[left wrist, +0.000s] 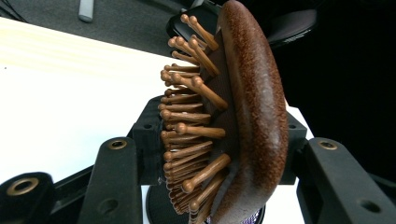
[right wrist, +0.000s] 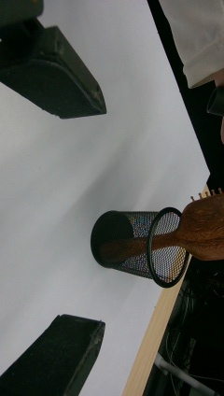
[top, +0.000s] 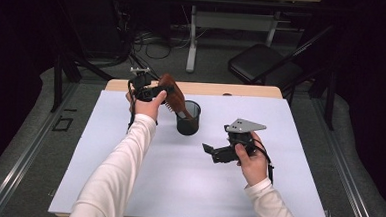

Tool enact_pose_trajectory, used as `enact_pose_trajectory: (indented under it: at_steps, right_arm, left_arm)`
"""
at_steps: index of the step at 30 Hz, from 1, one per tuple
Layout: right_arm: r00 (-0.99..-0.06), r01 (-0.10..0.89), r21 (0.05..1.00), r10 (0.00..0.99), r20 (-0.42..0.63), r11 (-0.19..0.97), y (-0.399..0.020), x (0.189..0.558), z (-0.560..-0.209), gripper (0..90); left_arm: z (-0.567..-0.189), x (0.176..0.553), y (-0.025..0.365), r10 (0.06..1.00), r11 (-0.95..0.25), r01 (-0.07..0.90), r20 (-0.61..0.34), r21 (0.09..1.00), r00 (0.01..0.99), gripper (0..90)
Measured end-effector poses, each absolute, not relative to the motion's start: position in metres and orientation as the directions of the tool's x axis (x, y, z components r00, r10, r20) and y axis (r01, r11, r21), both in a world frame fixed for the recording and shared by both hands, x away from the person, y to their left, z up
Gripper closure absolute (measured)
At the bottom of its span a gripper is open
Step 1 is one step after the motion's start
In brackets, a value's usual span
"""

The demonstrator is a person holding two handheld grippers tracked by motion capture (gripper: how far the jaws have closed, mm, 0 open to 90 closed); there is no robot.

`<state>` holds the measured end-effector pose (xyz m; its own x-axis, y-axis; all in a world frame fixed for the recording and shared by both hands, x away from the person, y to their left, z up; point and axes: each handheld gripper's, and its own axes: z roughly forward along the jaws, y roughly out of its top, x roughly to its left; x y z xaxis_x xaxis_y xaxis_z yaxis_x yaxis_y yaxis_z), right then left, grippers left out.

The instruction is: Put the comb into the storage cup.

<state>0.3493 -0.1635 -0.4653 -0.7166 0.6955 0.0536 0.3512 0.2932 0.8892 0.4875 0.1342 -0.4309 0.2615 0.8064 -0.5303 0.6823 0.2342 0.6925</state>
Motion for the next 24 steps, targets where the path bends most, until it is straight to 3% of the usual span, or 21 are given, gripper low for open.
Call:
enact_pose_trajectory:
  at_steps: [24]
  right_arm:
    - [-0.716,0.349,0.890,0.696,0.051,0.294,-0.1640,0.3489,-0.4651,0.0]
  left_arm:
    - [-0.4324,0.4888,0.1363,0.804,0.232,0.682,-0.531,0.694,0.267,47.6]
